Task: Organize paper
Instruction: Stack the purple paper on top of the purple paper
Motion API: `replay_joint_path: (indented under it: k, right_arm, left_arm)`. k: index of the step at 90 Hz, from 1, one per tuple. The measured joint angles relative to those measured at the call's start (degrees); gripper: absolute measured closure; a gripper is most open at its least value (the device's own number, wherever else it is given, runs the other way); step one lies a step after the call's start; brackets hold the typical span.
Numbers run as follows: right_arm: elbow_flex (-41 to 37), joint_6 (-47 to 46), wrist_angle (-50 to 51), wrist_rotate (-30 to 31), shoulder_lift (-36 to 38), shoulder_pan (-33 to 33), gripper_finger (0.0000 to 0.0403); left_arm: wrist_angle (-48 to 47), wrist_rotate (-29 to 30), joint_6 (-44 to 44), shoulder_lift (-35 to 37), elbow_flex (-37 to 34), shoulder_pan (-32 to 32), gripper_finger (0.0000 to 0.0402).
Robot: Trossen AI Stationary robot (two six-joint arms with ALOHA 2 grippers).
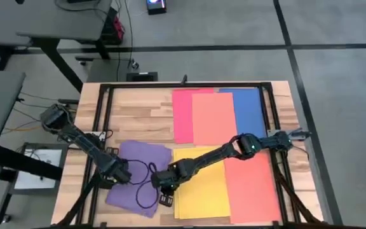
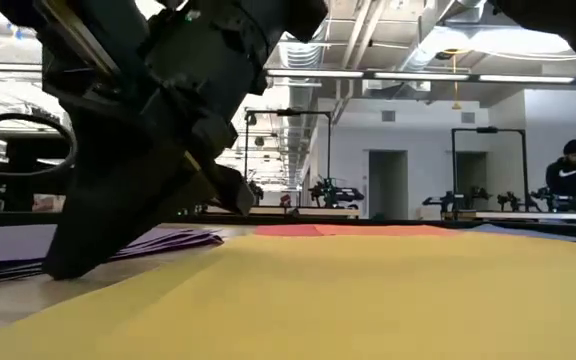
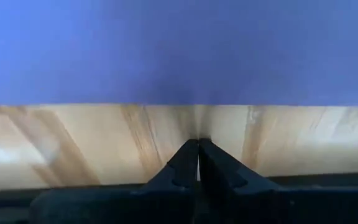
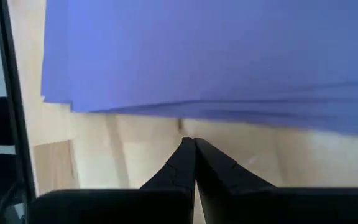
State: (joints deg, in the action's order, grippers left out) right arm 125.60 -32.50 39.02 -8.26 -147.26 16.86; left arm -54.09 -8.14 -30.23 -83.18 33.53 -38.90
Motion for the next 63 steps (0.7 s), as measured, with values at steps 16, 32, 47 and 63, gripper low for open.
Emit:
replay_joint_path:
  k: [16,32,47,63]
  right_arm:
    - [-0.15,-0.75,-4.10,0.98,-0.13,-0.43,0.0403]
    - [-0.46,-0.84,-7.20,2.17,-0.26,0.51,0.0403]
    - [-0.75,-0.89,-10.61,2.08,-0.35,1.06,0.0403]
    - [-0.74,-0.91,-13.21,2.39,-0.39,1.21,0.0403]
  left_arm:
    - [0.46,0.07,4.57,0.00,-0.10,1.58,0.0401]
    - [0.67,0.73,6.36,-0.02,-0.10,1.99,0.0401]
    - [1.05,0.96,7.42,-0.04,-0.03,1.99,0.0401]
    - [1.18,1.72,7.67,-0.07,1.13,1.99,0.0401]
